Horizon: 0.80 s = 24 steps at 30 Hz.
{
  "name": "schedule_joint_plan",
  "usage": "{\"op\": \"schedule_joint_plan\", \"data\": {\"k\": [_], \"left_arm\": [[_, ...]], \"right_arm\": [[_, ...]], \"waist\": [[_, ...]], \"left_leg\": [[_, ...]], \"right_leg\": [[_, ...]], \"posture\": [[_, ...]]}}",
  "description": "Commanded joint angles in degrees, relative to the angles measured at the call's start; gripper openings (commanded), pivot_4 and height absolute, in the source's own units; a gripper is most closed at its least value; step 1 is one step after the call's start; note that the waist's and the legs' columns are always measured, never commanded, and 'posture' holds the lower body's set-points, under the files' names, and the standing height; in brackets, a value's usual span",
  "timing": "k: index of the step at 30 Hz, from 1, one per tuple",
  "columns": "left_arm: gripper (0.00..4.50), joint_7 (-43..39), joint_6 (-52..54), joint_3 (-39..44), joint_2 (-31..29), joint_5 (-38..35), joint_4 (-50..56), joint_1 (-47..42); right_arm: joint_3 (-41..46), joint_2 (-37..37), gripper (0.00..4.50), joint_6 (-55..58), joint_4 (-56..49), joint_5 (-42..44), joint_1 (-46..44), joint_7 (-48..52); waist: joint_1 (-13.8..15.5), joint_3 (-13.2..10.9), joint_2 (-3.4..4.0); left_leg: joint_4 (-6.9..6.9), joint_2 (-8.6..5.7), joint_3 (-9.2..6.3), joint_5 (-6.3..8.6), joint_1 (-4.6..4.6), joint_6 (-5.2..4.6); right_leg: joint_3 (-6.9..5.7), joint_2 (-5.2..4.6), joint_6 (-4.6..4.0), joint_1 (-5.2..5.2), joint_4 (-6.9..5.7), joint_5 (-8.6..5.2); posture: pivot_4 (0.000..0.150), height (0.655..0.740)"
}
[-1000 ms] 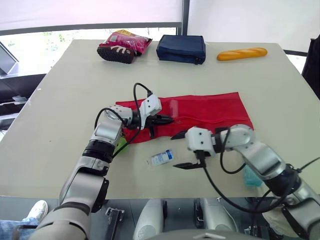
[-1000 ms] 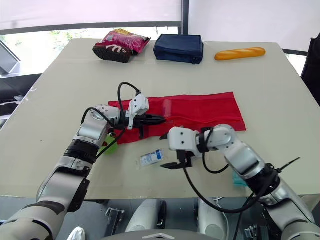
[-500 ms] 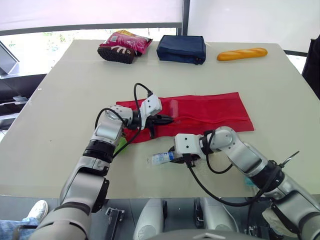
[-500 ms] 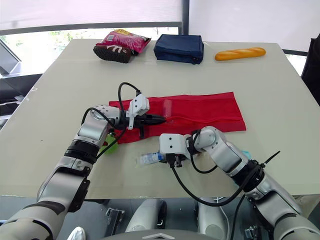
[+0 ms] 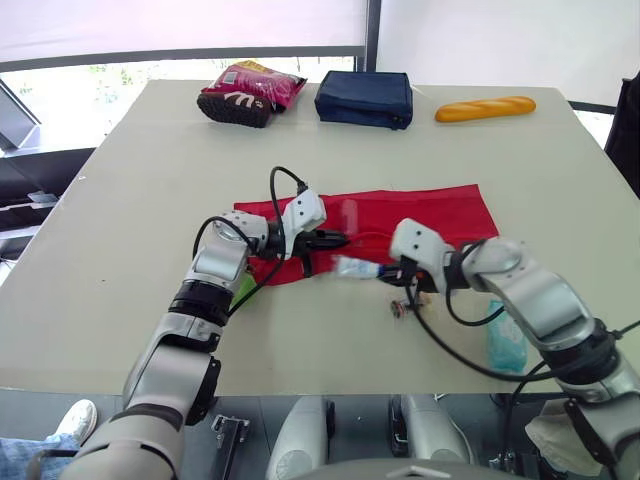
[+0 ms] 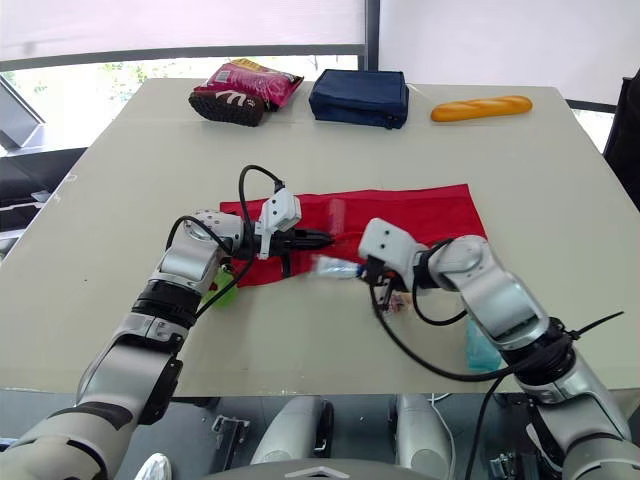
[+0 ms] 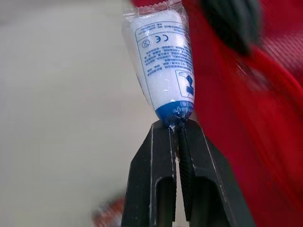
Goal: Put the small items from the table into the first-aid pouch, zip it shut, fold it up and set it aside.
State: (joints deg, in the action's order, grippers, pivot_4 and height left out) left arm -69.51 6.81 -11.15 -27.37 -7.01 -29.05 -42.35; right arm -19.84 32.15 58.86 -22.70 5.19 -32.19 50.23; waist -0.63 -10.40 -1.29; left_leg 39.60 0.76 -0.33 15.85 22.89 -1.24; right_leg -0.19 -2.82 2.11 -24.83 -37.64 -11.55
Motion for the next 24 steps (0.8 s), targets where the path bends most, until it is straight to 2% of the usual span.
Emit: {"op": "schedule_joint_plan", "data": {"k": [1,9,18,24], "left_arm": [[0.00,-0.1,-0.7,1.1,0.6,-1.0,1.3,-1.1],[0.00,-0.6,-0.3,1.5,1.9,-2.1,2.2,-1.3],[0.00,-0.6,0.8,0.7,3.4,-2.8,5.2,0.5],[0.00,-0.7,1.3,0.2,4.7,-2.8,6.2,0.9]], "right_arm": [[3.0,-0.6,0.10,6.9,-2.1,0.0,0.0,-5.5],[2.3,-2.6,0.10,10.8,-0.3,-1.1,-0.2,-15.1],[7.4,-14.8,0.10,15.3,1.0,0.7,-0.7,-24.6],[7.8,-19.6,0.10,15.9,2.8,1.0,-1.8,-28.4]], "waist": [[0.0,0.0,0.00],[-0.1,0.0,0.00],[-0.1,0.0,0.00],[-0.2,0.0,0.00]], "left_leg": [[-0.01,0.00,0.01,0.00,0.00,0.00],[-0.01,-0.01,0.00,0.00,0.01,0.00],[-0.01,-0.02,-0.03,0.00,0.02,0.00],[-0.03,-0.03,-0.05,0.00,0.03,0.00]], "right_leg": [[0.00,0.00,0.00,-0.01,-0.01,0.00],[0.02,-0.01,0.01,-0.02,0.00,0.00],[0.02,-0.01,0.01,-0.02,0.00,0.00],[0.03,-0.01,0.01,-0.04,0.00,0.00]], "posture": [[0.150,0.7134],[0.150,0.7134],[0.150,0.7134],[0.150,0.7134]]}}
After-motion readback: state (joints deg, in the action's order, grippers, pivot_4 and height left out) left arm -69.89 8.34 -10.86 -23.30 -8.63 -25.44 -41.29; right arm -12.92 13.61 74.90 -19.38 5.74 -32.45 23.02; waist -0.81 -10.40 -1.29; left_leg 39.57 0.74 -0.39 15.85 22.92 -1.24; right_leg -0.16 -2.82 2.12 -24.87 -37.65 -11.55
